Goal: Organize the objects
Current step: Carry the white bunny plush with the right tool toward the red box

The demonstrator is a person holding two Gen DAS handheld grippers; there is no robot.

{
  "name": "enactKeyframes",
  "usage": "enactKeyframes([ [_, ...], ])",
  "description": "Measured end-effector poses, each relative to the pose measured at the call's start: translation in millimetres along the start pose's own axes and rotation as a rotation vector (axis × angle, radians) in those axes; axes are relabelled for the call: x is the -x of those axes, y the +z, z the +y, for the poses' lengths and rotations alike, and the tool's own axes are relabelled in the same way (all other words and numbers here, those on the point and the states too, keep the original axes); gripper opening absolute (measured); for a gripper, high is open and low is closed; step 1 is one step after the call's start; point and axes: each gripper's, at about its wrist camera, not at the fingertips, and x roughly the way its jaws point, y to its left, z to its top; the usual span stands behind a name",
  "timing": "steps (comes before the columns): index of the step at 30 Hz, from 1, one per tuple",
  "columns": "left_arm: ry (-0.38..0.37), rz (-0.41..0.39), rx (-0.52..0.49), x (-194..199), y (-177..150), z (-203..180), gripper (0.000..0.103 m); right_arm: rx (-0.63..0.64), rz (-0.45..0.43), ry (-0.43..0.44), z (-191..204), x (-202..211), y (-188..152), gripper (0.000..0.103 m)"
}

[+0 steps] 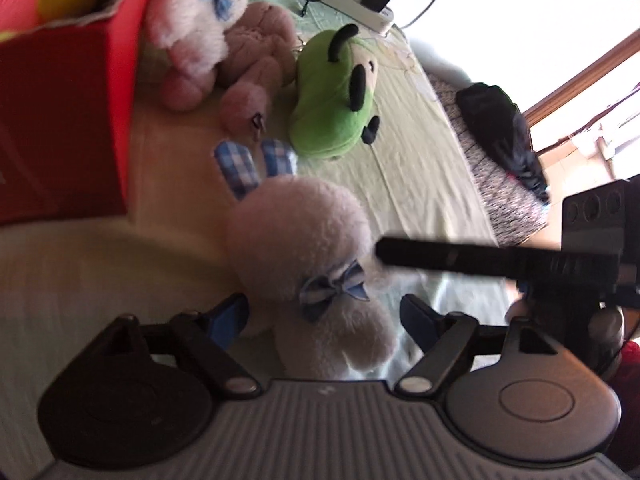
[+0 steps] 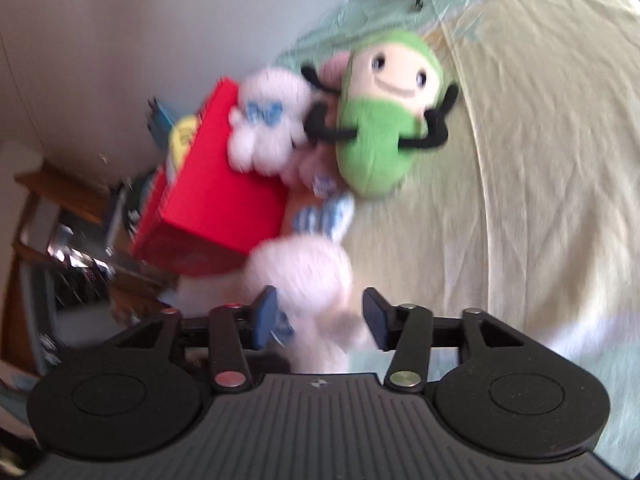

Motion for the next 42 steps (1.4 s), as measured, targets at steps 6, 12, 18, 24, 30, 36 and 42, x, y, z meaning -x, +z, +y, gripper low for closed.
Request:
enactKeyframes([
  [6, 0.097, 0.032, -0.067, -4, 8, -8, 0.074, -0.072, -0.013, 0.039, 0, -16, -10, 0.052],
  [12, 0.166, 0.078, -0.062, -4, 15, -12, 0.084, -0.183, -0.014, 0.064, -6, -19, -14, 0.055],
  [18, 0.207, 0.076, -0.082, 2, 16, -21, 0.081, -0.195, -0.027, 0.074, -3, -11, -12, 0.052],
  [24, 0.276, 0.070, -0.097, 0, 20, -23, 0.092, -0.177, -0.026, 0.058, 4, -18, -5, 0.053],
  [30, 0.294, 0.077, -0.075, -4, 20, -22, 0.094, -0.155, -0.016, 0.051, 10, -27, -4, 0.054],
  [36, 0.314, 0.074, -0.069, -4, 20, -22, 0.096, -0.197, -0.017, 0.062, 4, -31, -6, 0.056],
  [42, 0.291, 0.082, -0.077, -8, 16, -25, 0.095, -0.241, -0.002, 0.099, 1, -38, -9, 0.053],
])
